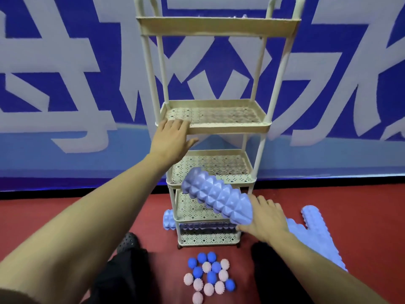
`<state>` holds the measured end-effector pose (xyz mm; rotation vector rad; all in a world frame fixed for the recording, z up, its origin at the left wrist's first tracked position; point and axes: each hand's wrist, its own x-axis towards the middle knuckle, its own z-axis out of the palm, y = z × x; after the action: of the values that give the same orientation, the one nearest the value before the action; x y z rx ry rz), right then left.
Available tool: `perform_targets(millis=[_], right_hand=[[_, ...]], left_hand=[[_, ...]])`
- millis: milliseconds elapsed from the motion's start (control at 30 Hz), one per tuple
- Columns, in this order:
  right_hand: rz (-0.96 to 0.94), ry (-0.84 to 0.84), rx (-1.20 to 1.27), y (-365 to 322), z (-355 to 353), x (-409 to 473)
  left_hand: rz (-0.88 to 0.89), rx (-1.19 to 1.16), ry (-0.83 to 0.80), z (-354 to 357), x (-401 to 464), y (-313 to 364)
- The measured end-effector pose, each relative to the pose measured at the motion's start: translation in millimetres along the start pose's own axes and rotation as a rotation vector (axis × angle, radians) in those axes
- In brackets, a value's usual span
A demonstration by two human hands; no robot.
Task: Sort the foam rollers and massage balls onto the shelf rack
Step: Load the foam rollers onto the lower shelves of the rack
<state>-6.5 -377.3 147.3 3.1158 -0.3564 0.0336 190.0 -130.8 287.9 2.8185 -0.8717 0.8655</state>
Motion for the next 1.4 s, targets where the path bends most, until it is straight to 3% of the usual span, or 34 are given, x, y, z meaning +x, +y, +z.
perform_targets(millis=[167,300,700,1000,1167,1200,1267,1333,1400], right_hand=[[-0.08,0.038,-0.006,2,48,-10],[-0.048,-0.05,-0.098,8,77,-13],[-0.037,0.037,-0.125,-77,114,48],[0.006,-0.004,-0.111,-70,140,75],[0.081,-0.129,0.011,-68,137,81],[0.107,-0.161,0.071,-69,135,81],[0.157,-0.231,0.238,-70,133,84],[0.186,-0.296,0.422,-73,131,86],[0.258,-0.364,0.613,-77,134,87]], left_hand=[[0.154,0.103,0.133,5,1,-14],[0.249,0.134,0.161,-1,-4,-21],[0.193,0.085,0.242,12,-16,-46],[0.158,0.073,0.242,20,-24,-42],[0.008,-0.249,0.455,45,-103,-10],[-0.057,-0.364,0.428,60,-127,-1],[-0.302,-0.659,0.196,94,-169,16],[-0.67,-0.923,-0.199,136,-200,29],[-0.877,-1.04,-0.577,170,-222,40]])
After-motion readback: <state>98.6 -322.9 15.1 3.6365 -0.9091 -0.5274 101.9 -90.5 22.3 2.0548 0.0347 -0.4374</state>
